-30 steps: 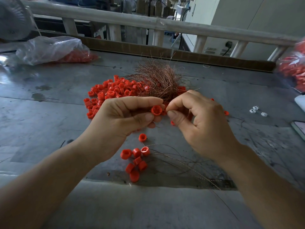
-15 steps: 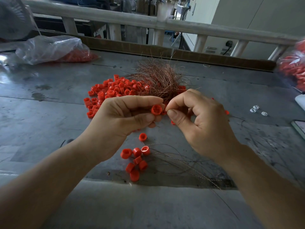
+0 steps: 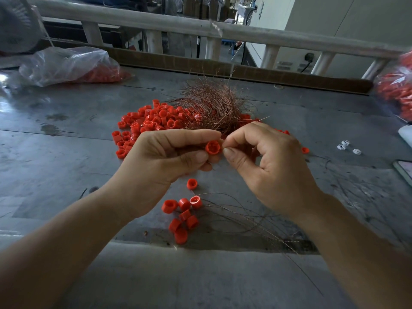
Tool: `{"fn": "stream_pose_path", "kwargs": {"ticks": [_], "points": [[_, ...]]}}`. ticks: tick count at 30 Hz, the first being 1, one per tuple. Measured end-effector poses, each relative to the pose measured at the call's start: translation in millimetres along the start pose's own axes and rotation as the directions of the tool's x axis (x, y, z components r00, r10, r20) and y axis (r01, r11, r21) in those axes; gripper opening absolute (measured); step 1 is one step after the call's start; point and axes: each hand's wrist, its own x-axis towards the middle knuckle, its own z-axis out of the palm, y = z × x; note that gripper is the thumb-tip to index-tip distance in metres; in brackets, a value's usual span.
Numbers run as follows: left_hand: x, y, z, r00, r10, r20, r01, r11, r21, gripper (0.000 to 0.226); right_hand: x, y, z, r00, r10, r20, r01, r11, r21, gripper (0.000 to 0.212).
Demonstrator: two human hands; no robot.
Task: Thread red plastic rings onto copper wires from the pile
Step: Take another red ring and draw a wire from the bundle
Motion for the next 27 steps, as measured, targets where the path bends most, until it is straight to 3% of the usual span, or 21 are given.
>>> {"fn": "stream_pose_path", "kwargs": {"ticks": [17, 22, 27], "points": [[0.4, 0.9, 0.8, 1.000, -0.012, -0.029, 0.012, 1.000, 0.015, 0.032, 0.7, -0.8, -1.3, 1.000, 0.001, 0.027, -0.001, 1.000, 0.006, 0.007], [0.4, 2.2, -0.3, 0.999, -0.019, -0.027, 0.018, 1.000, -0.024, 0.032, 0.9, -0.7, -3.2, 0.999, 0.020, 0.031, -0.023, 0.994, 0.110, 0.015], [0.9, 1.7, 1.5, 0.998, -0.061, 0.005, 0.061, 0.983, -0.174, 0.027, 0.8, 1.6, -2.0, 0.980, 0.180, 0.081, -0.197, 0.920, 0.339, 0.023]]}}
